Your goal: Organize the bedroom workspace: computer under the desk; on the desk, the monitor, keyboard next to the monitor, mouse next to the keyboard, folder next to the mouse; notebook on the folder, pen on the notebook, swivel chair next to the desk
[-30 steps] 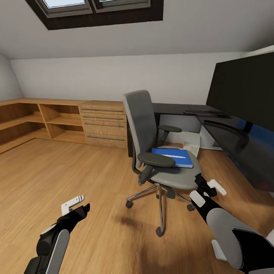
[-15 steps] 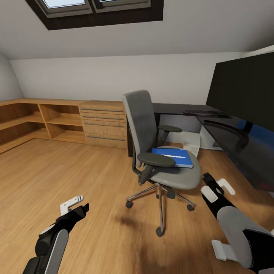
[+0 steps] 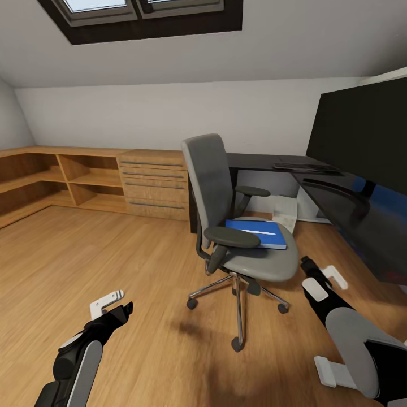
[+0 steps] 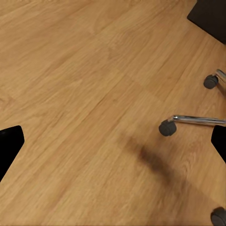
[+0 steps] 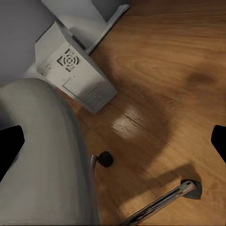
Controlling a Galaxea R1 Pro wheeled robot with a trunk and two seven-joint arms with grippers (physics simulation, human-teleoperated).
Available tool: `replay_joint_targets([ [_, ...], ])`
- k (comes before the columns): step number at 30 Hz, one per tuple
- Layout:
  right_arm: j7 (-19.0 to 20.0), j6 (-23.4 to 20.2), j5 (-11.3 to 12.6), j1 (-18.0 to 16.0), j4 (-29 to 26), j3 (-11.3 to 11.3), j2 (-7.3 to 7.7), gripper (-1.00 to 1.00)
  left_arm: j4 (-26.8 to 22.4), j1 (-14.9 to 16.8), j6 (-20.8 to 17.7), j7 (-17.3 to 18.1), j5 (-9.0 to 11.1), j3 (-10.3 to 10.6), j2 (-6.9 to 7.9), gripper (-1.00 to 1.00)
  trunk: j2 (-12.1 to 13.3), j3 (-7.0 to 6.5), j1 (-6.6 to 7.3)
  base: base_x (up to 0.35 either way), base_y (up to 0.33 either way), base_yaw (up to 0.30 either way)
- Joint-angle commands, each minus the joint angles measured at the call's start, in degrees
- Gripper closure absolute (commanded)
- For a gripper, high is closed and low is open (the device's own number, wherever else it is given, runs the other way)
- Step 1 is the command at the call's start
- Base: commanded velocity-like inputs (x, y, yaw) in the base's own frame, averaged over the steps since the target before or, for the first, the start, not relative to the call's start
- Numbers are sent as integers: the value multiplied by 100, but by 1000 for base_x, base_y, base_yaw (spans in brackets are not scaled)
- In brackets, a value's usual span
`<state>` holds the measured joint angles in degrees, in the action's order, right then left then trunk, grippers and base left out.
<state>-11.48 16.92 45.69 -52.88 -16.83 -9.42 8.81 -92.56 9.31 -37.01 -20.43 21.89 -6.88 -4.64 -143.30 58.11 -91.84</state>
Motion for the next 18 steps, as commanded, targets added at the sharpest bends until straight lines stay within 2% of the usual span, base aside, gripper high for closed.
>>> replay_joint_targets([
  [1,60,-1,64,-3,17,16,0,-100,-7,2,-22,-43,61,-2,-3,-100,-2,6,1,11,0,0],
  [3,112,-37,73,-3,28,10,4,-100,-7,4,-24,-42,61,0,-3,-100,-2,6,1,74,0,0],
  [6,150,-160,373,-3,36,-26,25,-100,-7,3,-25,-40,61,1,-2,-100,-2,6,1,245,0,0],
  [7,155,-225,584,-3,40,-41,38,-100,-7,4,-25,-40,61,2,-2,-100,-2,6,1,281,0,0],
  [8,160,-321,901,-3,46,-55,70,-100,-1,2,-28,-40,61,2,-5,-100,-2,6,1,199,0,0],
  [10,161,-367,1067,-3,57,-60,101,-100,3,3,-31,-43,59,2,-6,-100,-2,6,1,144,0,0],
  [11,163,-410,1225,-3,97,-64,149,-100,6,3,-32,-46,57,2,-9,-100,-2,6,1,65,0,0],
  [16,167,-523,1388,-3,211,-78,244,-100,11,5,-40,-48,53,6,-10,-100,-2,6,1,30,0,0],
  [18,176,-705,1460,-3,243,-84,285,-100,15,3,-37,-48,53,8,-11,-100,-2,6,1,10,0,0],
])
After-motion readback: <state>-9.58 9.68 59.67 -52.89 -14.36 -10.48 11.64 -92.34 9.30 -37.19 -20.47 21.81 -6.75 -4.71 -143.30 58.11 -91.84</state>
